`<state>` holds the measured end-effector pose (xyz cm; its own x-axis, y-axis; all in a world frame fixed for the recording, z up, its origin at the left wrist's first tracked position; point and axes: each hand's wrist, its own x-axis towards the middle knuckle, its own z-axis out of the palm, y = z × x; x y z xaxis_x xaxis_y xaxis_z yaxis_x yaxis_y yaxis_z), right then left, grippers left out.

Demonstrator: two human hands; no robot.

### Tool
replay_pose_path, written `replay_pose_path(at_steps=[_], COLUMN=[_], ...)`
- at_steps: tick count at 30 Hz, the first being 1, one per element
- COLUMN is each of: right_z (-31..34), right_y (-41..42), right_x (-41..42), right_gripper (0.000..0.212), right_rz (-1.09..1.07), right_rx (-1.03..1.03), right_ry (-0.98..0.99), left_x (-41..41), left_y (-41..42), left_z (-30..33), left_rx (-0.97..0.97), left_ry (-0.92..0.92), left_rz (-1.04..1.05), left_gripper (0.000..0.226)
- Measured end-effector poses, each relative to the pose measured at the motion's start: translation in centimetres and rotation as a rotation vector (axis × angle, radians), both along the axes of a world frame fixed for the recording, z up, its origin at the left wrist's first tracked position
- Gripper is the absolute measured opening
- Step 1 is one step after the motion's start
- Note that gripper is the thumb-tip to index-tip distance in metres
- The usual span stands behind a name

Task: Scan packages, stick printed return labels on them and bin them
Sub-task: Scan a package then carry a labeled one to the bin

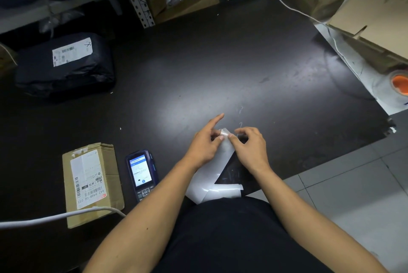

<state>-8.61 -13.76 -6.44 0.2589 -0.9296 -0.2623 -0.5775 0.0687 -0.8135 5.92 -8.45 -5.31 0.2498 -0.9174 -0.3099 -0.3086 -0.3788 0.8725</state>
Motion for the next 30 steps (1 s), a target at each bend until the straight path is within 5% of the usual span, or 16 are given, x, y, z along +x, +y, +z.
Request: replay_pose_path(at_steps=[12, 18, 25, 30], right_z=[1.3, 2.2, 3.4, 3.2], right_y=[-1.9, -1.0, -0.2, 0.7], right_x=[-1.5, -0.4, 2.0, 2.9], right_gripper=[0.012, 0.027, 0.049, 0.049], right_rz=[-0.345, -0.085, -0.048, 0.032], right_rx=[0.027, -0.365, -0.805, -0.923], right_ry=[-0.047, -0.032, 0.157, 0.162], left_x=[0.5, 0.1, 0.1, 1.5], left_y=[0.3, 0.4, 0.0, 1.0], left_z=[-0.4, 2.3, 8.5, 8.8], left_rx=[0.052, -0.003, 0.017, 0.062], left_ry=[-0.014, -0.210, 0.334, 0.359], left_rz=[0.045, 0.235, 0.466, 0.532], left_gripper=[0.066, 0.063, 0.030, 0.043])
